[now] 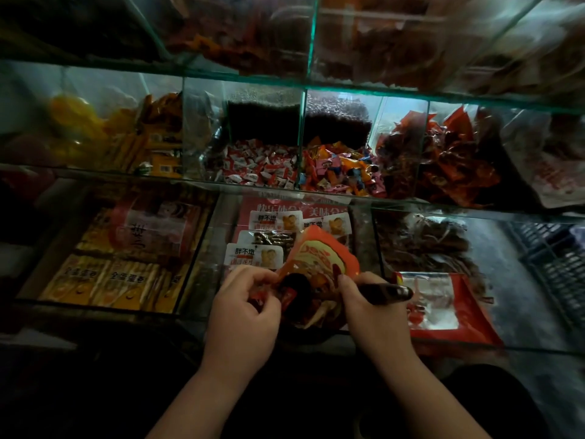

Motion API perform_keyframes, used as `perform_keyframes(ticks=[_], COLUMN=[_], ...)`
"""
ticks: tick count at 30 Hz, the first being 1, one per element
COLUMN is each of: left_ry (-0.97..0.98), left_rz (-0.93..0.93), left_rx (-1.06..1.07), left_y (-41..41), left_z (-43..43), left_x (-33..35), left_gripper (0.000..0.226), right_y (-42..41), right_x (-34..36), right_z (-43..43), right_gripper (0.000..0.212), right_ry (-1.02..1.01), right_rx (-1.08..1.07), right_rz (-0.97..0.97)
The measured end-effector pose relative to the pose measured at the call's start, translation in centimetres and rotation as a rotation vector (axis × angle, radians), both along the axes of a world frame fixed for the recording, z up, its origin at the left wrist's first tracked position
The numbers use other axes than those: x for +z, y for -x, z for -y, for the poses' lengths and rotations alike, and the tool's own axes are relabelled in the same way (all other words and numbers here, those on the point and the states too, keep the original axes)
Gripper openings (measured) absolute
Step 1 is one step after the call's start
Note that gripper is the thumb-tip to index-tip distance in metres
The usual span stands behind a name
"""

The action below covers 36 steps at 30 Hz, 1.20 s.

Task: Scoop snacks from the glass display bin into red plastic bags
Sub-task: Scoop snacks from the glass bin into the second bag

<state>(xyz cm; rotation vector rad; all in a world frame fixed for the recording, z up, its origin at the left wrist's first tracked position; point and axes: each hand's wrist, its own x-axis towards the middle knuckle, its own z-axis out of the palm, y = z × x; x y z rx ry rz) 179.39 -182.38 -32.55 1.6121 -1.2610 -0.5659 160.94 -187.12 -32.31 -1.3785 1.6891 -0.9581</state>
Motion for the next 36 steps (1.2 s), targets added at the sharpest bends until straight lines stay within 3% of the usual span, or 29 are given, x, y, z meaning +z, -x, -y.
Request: perform_keyframes(ticks=[4, 8, 10, 15, 18, 21, 24, 27, 29, 31, 36], left_ry=[0.015, -0.032, -0.048, -0.045, -0.024, -0.038, 0.083, 0.278, 0.135, -0.055, -0.123], left_rz=[0.015, -0.067, -0.112, -0.121, -0.112, 0.027, 0.353, 0.345, 0.303, 0.362, 0.462], left_rx=[0.032, 0.058, 0.055, 0.073, 0.076, 0.034, 0.043, -0.099, -0.227, -0.212, -0.133], left_y=[-0.6, -0.5, -0.3, -0.8, -0.7, -0.1, 0.3, 1.9, 3.4, 4.0, 2.9], left_z=[0.0, 0.0, -0.1, -0.2, 0.0, -0.1, -0.5, -0.1, 0.7, 1.3, 2.7], left_x=[0.0, -0.1, -0.1, 0.1, 0.2, 1.1, 3.3, 4.8, 4.6, 3.1, 0.5], left_gripper=[0.035, 0.035, 0.039, 0.039, 0.036, 0.033, 0.025, 0.013, 0.017, 0.022, 0.033], right_y=[0.6, -0.9, -1.6, 1.2, 2.3, 2.9, 3.6, 4.1, 4.3, 4.4, 4.9], right_x=[-0.2, -1.1, -0.8, 0.7, 0.8, 0.7, 1.0, 1.5, 2.0, 2.5, 3.4], right_z=[-0.4, -1.4, -1.4, 0.3, 0.1, -0.4, -0.8, -1.0, -1.0, -0.9, -0.9], right_gripper=[0.028, 0.032, 0.029, 0.036, 0.039, 0.031, 0.031, 0.039, 0.041, 0.038, 0.035], right_ry=[-0.103, 0.067, 0.07, -0.154, -0.287, -0.303, -0.236, -0.117, -0.07, -0.053, 0.002], right_rx=[-0.105, 0.063, 0.093, -0.256, -0.322, -0.209, -0.188, -0.242, -0.282, -0.305, -0.256], right_rz=[0.191, -0.069, -0.091, 0.32, 0.457, 0.484, 0.473, 0.385, 0.366, 0.412, 0.438])
